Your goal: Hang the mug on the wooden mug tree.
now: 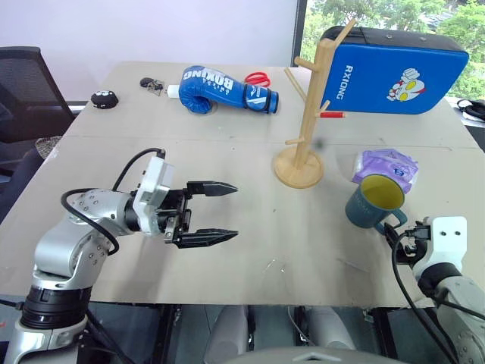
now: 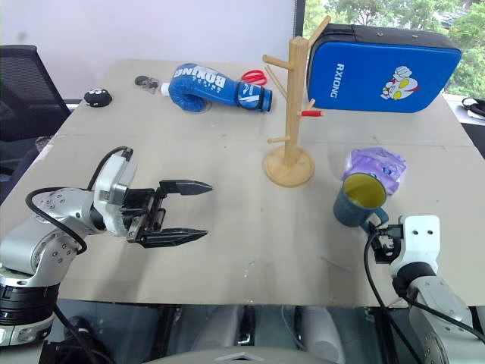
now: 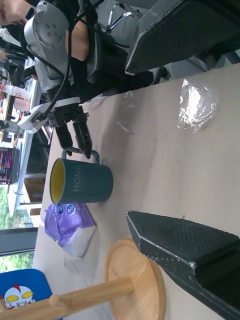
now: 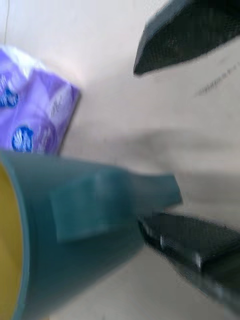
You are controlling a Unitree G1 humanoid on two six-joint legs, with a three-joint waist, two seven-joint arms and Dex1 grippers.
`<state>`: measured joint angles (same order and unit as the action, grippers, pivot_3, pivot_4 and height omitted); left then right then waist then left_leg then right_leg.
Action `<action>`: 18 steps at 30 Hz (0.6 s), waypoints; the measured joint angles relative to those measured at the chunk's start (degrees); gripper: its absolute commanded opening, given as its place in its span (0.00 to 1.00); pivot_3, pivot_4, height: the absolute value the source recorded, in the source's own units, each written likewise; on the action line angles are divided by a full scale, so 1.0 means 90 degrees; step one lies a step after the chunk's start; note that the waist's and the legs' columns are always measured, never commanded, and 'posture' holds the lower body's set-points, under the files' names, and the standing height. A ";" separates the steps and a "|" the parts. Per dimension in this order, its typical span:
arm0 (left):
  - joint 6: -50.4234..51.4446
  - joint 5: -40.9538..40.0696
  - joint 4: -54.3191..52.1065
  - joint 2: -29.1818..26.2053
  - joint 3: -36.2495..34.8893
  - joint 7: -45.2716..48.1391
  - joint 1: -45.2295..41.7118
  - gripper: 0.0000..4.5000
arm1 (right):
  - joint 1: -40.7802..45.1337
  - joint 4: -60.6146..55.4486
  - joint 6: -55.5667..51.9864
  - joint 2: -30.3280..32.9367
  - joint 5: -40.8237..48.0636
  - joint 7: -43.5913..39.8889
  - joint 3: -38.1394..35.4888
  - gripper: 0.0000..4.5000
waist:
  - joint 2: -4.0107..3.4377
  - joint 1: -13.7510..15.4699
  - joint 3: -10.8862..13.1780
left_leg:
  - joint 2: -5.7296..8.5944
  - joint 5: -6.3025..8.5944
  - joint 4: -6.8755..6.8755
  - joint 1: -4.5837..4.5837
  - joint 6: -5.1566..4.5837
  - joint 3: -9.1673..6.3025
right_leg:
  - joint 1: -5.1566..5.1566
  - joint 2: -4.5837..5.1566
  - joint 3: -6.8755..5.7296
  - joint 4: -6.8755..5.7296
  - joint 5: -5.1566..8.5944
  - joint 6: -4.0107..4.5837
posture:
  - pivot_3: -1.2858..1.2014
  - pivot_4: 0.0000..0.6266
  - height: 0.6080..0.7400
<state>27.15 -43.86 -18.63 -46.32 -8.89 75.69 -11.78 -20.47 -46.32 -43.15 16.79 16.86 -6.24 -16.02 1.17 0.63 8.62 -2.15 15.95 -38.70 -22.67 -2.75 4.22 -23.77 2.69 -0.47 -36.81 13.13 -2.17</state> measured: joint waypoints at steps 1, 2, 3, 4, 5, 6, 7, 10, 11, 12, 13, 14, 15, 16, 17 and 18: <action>0.0002 -0.0005 -0.0020 0.0000 0.0000 -0.0017 -0.0002 1.00 | 0.0064 0.0003 -0.0022 -0.0002 -0.0041 0.0041 0.0009 0.49 | 0.0000 0.0001 0.0000 | 0.0000 0.0000 0.0000 0.0000 0.0000 -0.0001 | 0.0000 0.0000 -0.0001 0.0000 -0.0001 0.0002 | 0.52 0.24 1.00; 0.0005 -0.0007 -0.0058 0.0000 0.0000 -0.0058 -0.0004 1.00 | 0.0133 0.0004 -0.0040 -0.0008 -0.0100 0.0081 0.0030 0.38 | 0.0000 0.0003 0.0000 | 0.0000 0.0000 0.0000 0.0000 0.0000 -0.0002 | 0.0000 0.0000 -0.0001 0.0000 -0.0002 0.0004 | 0.52 0.24 1.00; 0.0010 -0.0010 -0.0095 0.0000 0.0001 -0.0107 -0.0018 1.00 | 0.0195 0.0004 -0.0062 -0.0021 -0.0137 0.0130 0.0057 0.25 | 0.0000 0.0003 0.0000 | 0.0000 0.0000 0.0001 0.0000 0.0001 -0.0003 | 0.0000 -0.0001 -0.0002 0.0000 -0.0002 0.0005 | 0.52 0.24 1.00; 0.0012 -0.0010 -0.0111 0.0000 0.0001 -0.0124 -0.0032 1.00 | 0.0227 0.0004 -0.0077 -0.0030 -0.0153 0.0156 0.0070 0.16 | 0.0000 0.0002 0.0000 | 0.0000 0.0000 0.0001 -0.0001 0.0001 -0.0003 | 0.0000 -0.0001 -0.0002 0.0000 -0.0002 0.0005 | 0.52 0.24 1.00; 0.0019 -0.0014 -0.0124 0.0000 0.0001 -0.0151 -0.0051 1.00 | 0.0277 0.0004 -0.0115 -0.0042 -0.0185 0.0205 0.0095 0.04 | 0.0000 0.0006 0.0000 | 0.0000 0.0000 0.0001 -0.0001 0.0000 -0.0003 | 0.0000 -0.0001 -0.0002 0.0000 -0.0002 0.0005 | 0.52 0.24 1.00; 0.0033 -0.0015 -0.0127 0.0000 0.0001 -0.0198 -0.0062 1.00 | 0.0349 0.0000 -0.0118 -0.0055 -0.0195 0.0235 0.0108 0.01 | 0.0000 0.0005 0.0000 | 0.0000 0.0000 0.0001 -0.0001 0.0000 -0.0002 | 0.0000 -0.0001 -0.0001 0.0000 -0.0002 0.0005 | 0.52 0.24 1.00; 0.0062 -0.0015 -0.0127 0.0001 0.0012 -0.0244 -0.0093 1.00 | 0.0446 -0.0103 -0.0087 -0.0059 -0.0184 0.0235 0.0192 0.01 | 0.0001 0.0004 -0.0002 | 0.0000 0.0000 0.0001 0.0000 0.0000 -0.0002 | 0.0001 -0.0001 -0.0001 0.0000 -0.0001 0.0002 | 0.52 0.24 1.00; 0.0129 -0.0027 -0.0161 0.0000 0.0020 -0.0302 -0.0171 1.00 | 0.0509 -0.0040 -0.0153 -0.0072 -0.0327 0.0342 0.0220 0.01 | 0.0009 0.0023 -0.0006 | 0.0002 0.0000 0.0001 -0.0001 0.0000 -0.0005 | 0.0003 0.0002 -0.0004 0.0000 -0.0001 0.0003 | 0.52 0.24 1.00; 0.0145 -0.0027 -0.0161 0.0000 0.0023 -0.0339 -0.0182 1.00 | 0.0531 -0.0010 -0.0152 -0.0095 -0.0330 0.0340 0.0222 0.01 | 0.0011 0.0011 -0.0007 | 0.0002 0.0000 0.0001 -0.0001 0.0000 -0.0004 | 0.0003 0.0001 -0.0003 0.0000 -0.0003 0.0005 | 0.52 0.24 1.00; 0.0161 -0.0027 -0.0161 0.0001 0.0025 -0.0382 -0.0219 1.00 | 0.0555 0.0028 -0.0152 -0.0113 -0.0330 0.0331 0.0225 0.01 | 0.0012 0.0008 -0.0008 | 0.0002 0.0000 0.0000 0.0000 0.0000 -0.0004 | 0.0003 0.0000 -0.0003 0.0001 -0.0003 0.0004 | 0.52 0.24 1.00; 0.0192 -0.0031 -0.0166 0.0001 0.0026 -0.0411 -0.0277 1.00 | 0.0568 0.0057 -0.0128 -0.0109 -0.0330 0.0305 0.0229 0.01 | 0.0011 0.0004 -0.0008 | 0.0002 0.0000 0.0000 0.0002 0.0000 -0.0001 | 0.0003 0.0000 -0.0002 0.0000 -0.0002 0.0003 | 0.52 0.24 1.00; 0.0208 -0.0039 -0.0175 0.0001 0.0026 -0.0441 -0.0301 1.00 | 0.0573 0.0085 -0.0097 -0.0100 -0.0326 0.0277 0.0225 0.01 | 0.0012 0.0003 -0.0008 | 0.0002 -0.0001 0.0000 0.0002 0.0000 -0.0002 | 0.0003 0.0000 -0.0002 0.0000 -0.0001 0.0001 | 0.52 0.24 1.00; 0.0243 -0.0058 -0.0191 0.0001 0.0026 -0.0492 -0.0307 1.00 | 0.0595 0.0124 -0.0043 -0.0070 -0.0305 0.0203 0.0204 0.01 | 0.0012 0.0002 -0.0008 | 0.0002 0.0000 0.0000 0.0004 0.0000 -0.0001 | 0.0003 0.0000 -0.0001 0.0000 -0.0001 0.0001 | 0.52 0.24 1.00; 0.0266 -0.0071 -0.0201 0.0003 0.0026 -0.0521 -0.0308 1.00 | 0.0628 0.0151 -0.0032 -0.0024 -0.0263 0.0137 0.0166 0.01 | 0.0012 0.0002 -0.0008 | 0.0002 0.0000 0.0000 0.0004 0.0000 -0.0001 | 0.0003 0.0000 -0.0001 0.0000 -0.0001 0.0001 | 0.52 0.24 1.00; 0.0283 -0.0083 -0.0211 0.0006 0.0025 -0.0551 -0.0308 1.00 | 0.0645 0.0170 -0.0032 0.0042 -0.0181 0.0019 0.0090 0.01 | 0.0012 0.0002 -0.0008 | 0.0001 0.0000 0.0000 0.0004 0.0000 -0.0001 | 0.0003 0.0000 -0.0001 0.0000 -0.0002 0.0002 | 0.52 0.24 1.00; 0.0296 -0.0091 -0.0212 0.0009 0.0025 -0.0575 -0.0307 1.00 | 0.0694 0.0217 -0.0042 0.0169 -0.0064 -0.0148 -0.0012 0.01 | 0.0011 0.0002 -0.0007 | 0.0002 0.0000 0.0000 0.0003 0.0000 0.0000 | 0.0003 0.0000 0.0000 0.0000 -0.0003 0.0003 | 0.52 0.24 1.00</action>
<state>29.81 -44.68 -20.54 -46.24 -8.66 70.52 -14.55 -14.22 -44.36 -43.54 18.31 16.28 -7.57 -16.12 1.27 0.64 8.56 -2.13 15.94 -38.70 -22.64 -2.75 4.22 -23.74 2.69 -0.47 -36.82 13.11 -2.14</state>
